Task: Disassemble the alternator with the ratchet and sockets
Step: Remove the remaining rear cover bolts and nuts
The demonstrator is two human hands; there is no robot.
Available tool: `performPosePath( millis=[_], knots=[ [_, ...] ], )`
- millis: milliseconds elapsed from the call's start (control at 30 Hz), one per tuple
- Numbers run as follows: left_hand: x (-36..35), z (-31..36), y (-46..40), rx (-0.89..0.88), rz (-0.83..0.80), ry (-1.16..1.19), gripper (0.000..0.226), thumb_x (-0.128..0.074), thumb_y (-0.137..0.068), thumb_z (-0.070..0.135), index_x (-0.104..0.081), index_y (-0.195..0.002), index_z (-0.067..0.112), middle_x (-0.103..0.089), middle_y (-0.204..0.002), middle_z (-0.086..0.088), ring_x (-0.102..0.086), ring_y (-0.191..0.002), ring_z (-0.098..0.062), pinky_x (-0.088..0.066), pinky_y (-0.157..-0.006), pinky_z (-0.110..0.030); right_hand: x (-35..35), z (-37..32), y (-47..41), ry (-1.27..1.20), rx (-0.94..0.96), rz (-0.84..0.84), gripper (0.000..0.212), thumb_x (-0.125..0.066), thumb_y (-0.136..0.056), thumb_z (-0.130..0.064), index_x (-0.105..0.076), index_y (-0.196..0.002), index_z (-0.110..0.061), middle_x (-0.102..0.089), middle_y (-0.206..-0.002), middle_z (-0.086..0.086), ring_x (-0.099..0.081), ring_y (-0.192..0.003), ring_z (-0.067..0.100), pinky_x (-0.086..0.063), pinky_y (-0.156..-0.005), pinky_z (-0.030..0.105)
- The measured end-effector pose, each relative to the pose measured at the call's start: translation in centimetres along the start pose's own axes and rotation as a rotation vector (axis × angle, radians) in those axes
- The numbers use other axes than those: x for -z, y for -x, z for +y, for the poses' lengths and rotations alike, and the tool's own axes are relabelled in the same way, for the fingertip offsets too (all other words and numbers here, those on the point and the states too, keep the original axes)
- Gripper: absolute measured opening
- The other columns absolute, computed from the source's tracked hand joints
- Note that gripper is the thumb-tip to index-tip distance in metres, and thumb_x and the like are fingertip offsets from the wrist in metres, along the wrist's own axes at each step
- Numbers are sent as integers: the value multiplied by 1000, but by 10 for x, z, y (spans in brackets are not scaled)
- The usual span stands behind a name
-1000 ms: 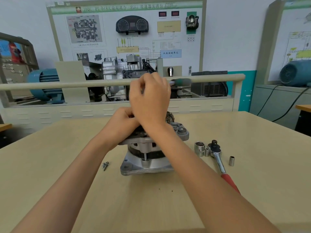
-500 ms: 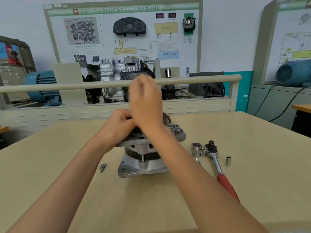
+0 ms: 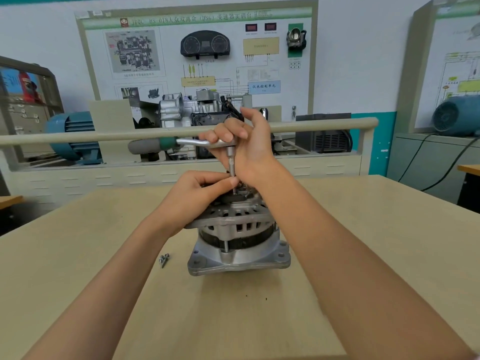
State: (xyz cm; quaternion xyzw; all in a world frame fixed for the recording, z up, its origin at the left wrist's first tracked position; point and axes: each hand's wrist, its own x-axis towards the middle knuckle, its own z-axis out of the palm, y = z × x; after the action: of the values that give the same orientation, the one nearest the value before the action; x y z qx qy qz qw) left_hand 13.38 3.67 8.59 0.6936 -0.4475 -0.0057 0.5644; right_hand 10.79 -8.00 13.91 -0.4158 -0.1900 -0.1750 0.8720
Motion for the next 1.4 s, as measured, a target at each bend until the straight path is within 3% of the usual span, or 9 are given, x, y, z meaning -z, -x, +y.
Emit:
performPosePath(
  millis=[133, 233, 300, 400, 500, 600, 767, 1067, 1400],
  knots=[
    [-1, 1, 1, 28, 22, 7, 19, -61, -89, 15, -76, -86, 28, -75, -82, 9, -69, -78, -2, -49, -66, -9, -13, 10, 8, 270, 167, 94, 58, -30, -96, -19, -40, -39, -14, -42, -43, 3, -47, -51, 21, -46, -66, 24],
    [2, -1, 2, 25, 78, -95, 40, -55, -86, -4, -74, -64, 24, -70, -64, 2, -62, -60, -2, -49, -59, -17, -15, 35, 25, 1148, 716, 263, 33, -40, -87, -16, -49, -56, -11, -49, -64, 5, -49, -67, 23, -40, -67, 23],
    [2, -2, -1, 40, 114, -157, 25, -50, -87, -6, -69, -78, 8, -69, -72, -12, -61, -65, -11, -50, -62, -28, -11, 47, 33, 1678, 906, 426, 18, -46, -79, -19, -57, -72, -6, -52, -78, 7, -48, -79, 23, -39, -79, 32],
    [0, -1, -1, 39, 116, -123, 30, -53, -86, -4, -68, -68, 14, -68, -59, 4, -61, -55, 2, -46, -52, -11, -4, 35, 36, 1890, 798, 558, 23, -48, -76, -22, -59, -91, -8, -53, -92, 8, -46, -86, 25, -34, -83, 34],
    [-2, 1, 0, 5, 35, -79, 21, -62, -87, 7, -74, -81, 24, -73, -75, 14, -66, -70, 5, -45, -61, -5, 16, 14, 33, 2077, 624, 300, 37, -50, -79, -11, -53, -116, -13, -47, -109, 9, -45, -97, 26, -32, -82, 32],
    [0, -2, -2, 12, 28, -69, 15, -67, -86, 13, -74, -93, 24, -74, -89, 14, -67, -81, 5, -46, -67, -5, 28, 5, 32, 1946, 567, 243, 41, -49, -82, -4, -47, -122, -11, -43, -112, 11, -46, -99, 27, -36, -86, 34],
    [3, -2, -4, 26, 59, -142, 9, -72, -81, 22, -75, -75, 27, -70, -88, 9, -63, -81, 1, -46, -71, -6, 26, -1, 28, 1638, 637, 433, 32, -46, -81, 5, -48, -112, -5, -43, -106, 8, -46, -96, 23, -40, -85, 35],
    [10, 6, -14, 187, -40, -162, 7, -75, -78, 22, -74, -71, 24, -68, -60, 15, -56, -48, 9, -38, -43, -4, 31, 6, 33, 1435, 316, 607, 27, -45, -87, 0, -45, -112, -11, -42, -112, 8, -50, -98, 25, -44, -89, 42],
    [12, 8, -19, -42, -35, -389, 12, -77, -75, 22, -72, -67, 29, -70, -82, 8, -60, -74, 4, -43, -68, -3, 48, 3, 33, 1183, 81, 654, 23, -45, -87, 0, -42, -103, -16, -51, -118, 17, -46, -65, 13, -33, -51, 26]
  ],
)
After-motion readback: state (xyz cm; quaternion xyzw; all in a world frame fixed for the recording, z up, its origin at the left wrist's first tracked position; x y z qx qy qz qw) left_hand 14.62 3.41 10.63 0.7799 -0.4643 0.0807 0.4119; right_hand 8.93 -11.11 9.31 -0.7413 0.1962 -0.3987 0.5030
